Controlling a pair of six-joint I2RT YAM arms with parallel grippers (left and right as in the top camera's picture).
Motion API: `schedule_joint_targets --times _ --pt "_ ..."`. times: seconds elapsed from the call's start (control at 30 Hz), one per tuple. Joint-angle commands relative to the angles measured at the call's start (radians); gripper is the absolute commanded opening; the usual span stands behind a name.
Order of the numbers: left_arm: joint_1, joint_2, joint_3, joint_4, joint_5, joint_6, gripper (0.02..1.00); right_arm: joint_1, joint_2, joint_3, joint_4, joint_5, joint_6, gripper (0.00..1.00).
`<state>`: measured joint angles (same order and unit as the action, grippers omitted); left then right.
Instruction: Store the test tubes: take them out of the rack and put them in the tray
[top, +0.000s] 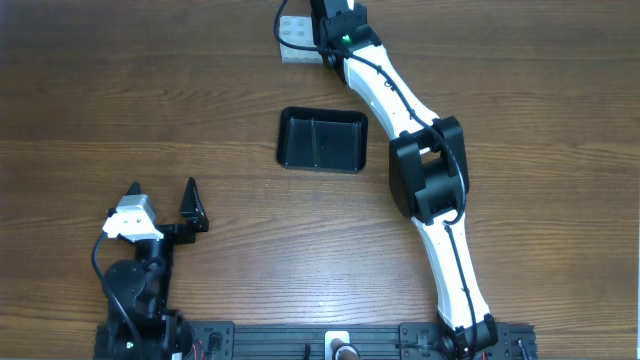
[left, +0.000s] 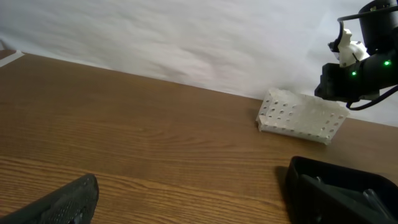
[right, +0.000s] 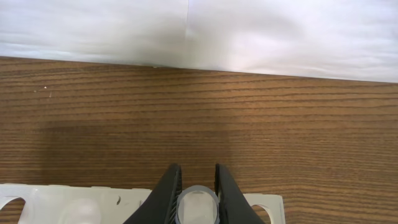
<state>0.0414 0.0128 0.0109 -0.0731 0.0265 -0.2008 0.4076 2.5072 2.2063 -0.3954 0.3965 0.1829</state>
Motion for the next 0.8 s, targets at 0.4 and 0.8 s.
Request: schedule_joint_targets --times 0.4,0.8 --pt "0.001 -0.007 -0.005 -0.003 -0.004 0.014 0.998 0.016 -0.006 0.006 -0.026 0.01 0.002 0.097" --pt "0.001 -0.007 -0.005 -0.003 -0.003 0.014 0.998 0.019 -0.092 0.006 -0.028 0.01 0.002 0.102"
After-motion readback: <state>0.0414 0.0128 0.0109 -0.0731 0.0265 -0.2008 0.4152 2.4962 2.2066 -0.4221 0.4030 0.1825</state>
